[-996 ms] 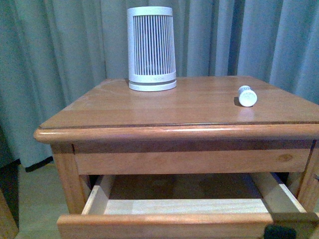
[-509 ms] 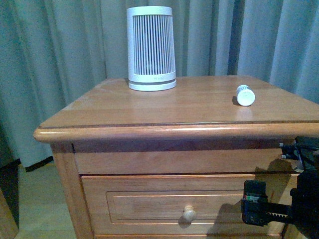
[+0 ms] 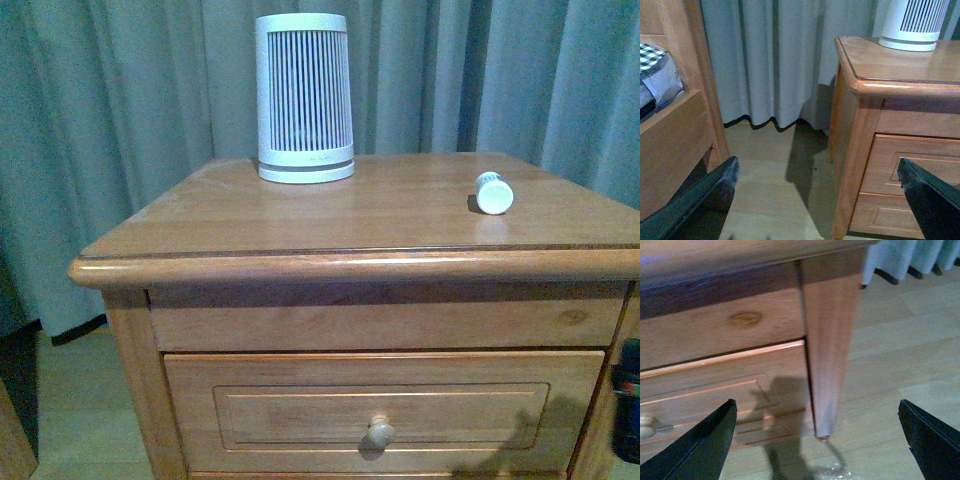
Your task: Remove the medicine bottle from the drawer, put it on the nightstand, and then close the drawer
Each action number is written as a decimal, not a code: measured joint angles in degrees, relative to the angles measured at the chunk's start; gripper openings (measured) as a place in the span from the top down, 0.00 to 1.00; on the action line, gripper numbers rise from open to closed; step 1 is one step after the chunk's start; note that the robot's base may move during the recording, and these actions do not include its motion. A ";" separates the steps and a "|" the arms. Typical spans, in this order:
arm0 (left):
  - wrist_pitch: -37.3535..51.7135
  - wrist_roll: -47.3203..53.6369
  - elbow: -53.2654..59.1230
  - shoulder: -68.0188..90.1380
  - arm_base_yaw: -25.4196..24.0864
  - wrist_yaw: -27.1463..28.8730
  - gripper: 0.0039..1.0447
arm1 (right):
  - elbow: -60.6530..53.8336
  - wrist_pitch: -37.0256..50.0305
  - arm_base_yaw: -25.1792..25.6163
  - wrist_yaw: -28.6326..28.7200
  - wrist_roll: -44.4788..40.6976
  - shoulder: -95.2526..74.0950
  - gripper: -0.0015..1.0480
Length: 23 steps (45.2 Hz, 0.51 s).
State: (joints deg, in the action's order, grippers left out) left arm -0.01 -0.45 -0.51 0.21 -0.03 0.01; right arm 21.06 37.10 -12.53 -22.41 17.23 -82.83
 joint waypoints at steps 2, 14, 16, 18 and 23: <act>0.00 0.00 0.00 0.00 0.00 0.02 0.06 | -2.75 -4.44 1.77 -0.26 -0.13 7.67 0.07; 0.00 0.00 0.00 0.00 0.00 0.02 0.06 | -9.90 -22.34 9.92 3.32 -3.58 42.56 0.07; 0.00 0.00 0.00 0.00 0.00 0.02 0.06 | -10.45 -24.83 11.52 4.26 -4.02 48.11 0.07; 0.00 0.00 0.00 0.00 0.00 0.00 0.06 | -11.08 -27.45 13.42 5.20 -4.81 54.53 0.07; 0.00 0.00 0.00 0.00 0.00 0.02 0.06 | -13.75 -29.66 16.44 6.10 -7.96 69.35 0.07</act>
State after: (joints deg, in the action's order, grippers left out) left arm -0.01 -0.45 -0.51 0.21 -0.03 0.03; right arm 7.31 7.44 3.90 -16.32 9.28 -13.47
